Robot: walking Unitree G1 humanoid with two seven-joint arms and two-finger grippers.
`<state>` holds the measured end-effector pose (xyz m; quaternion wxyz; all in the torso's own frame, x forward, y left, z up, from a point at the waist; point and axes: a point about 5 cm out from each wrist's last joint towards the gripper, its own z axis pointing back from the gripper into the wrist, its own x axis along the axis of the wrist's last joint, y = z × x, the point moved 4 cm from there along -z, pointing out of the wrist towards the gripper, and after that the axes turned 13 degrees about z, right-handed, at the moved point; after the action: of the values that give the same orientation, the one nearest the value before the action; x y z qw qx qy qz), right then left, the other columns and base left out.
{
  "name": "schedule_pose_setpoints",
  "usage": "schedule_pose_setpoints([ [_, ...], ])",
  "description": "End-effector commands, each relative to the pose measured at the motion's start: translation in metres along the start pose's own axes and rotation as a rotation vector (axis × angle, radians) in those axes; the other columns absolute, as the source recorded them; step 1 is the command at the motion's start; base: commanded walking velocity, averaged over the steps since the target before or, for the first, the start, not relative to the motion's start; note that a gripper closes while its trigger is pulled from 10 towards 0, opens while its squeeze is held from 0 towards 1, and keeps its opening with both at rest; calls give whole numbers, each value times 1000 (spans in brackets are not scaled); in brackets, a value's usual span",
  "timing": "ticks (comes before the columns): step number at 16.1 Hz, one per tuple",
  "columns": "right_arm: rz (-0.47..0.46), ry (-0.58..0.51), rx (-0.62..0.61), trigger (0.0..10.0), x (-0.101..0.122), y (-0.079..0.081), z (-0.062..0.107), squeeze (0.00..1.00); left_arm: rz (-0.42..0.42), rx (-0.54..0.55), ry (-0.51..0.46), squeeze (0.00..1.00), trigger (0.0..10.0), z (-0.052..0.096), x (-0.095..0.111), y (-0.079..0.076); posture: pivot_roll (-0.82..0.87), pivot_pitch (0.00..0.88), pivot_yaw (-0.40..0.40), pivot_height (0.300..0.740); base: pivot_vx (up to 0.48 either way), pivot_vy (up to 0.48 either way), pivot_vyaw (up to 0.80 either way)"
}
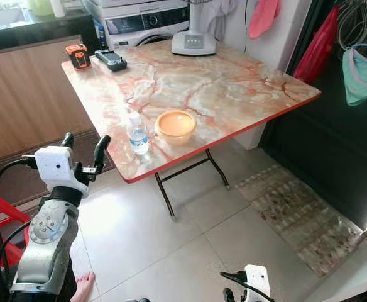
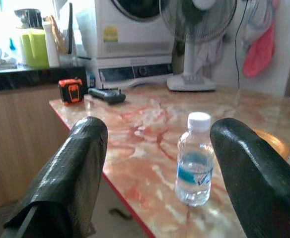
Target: Restocking fridge
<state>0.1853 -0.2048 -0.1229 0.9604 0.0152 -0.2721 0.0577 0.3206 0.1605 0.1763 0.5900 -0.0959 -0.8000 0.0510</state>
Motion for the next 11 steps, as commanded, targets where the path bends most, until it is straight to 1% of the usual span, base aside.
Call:
schedule_pose_setpoints([
  [1, 6, 7, 0, 10000, -4, 0, 1, 0, -21, -16, -13, 0, 10000, -4, 9, -2, 178, 35, 18, 740, 0, 0, 0],
  [2, -6, 8, -12, 10000, -4, 0, 1, 0, -34, -18, -11, 0, 10000, -5, 13, -1, 172, 36, 21, 740, 0, 0, 0],
  [3, -21, 7, -22, 10000, -5, 1, 0, 0, -47, 4, -6, 0, 10000, -6, 15, 7, 162, 32, 32, 740, 0, 0, 0],
  [5, -63, 1, -35, 10000, -6, 1, 0, 0, -52, 23, -2, 0, 10000, -7, 16, 14, 164, 22, 37, 740, 0, 0, 0],
  [7, -98, -9, -41, 10000, -6, 2, 0, 0, -54, 23, -16, 0, 10000, -11, 22, 12, 164, 36, 36, 740, 0, 0, 0],
  [11, -103, -3, -56, 10000, -8, 1, 0, 0, -46, 12, -11, 0, 10000, -9, 23, 5, 167, 38, 42, 740, 0, 0, 0],
])
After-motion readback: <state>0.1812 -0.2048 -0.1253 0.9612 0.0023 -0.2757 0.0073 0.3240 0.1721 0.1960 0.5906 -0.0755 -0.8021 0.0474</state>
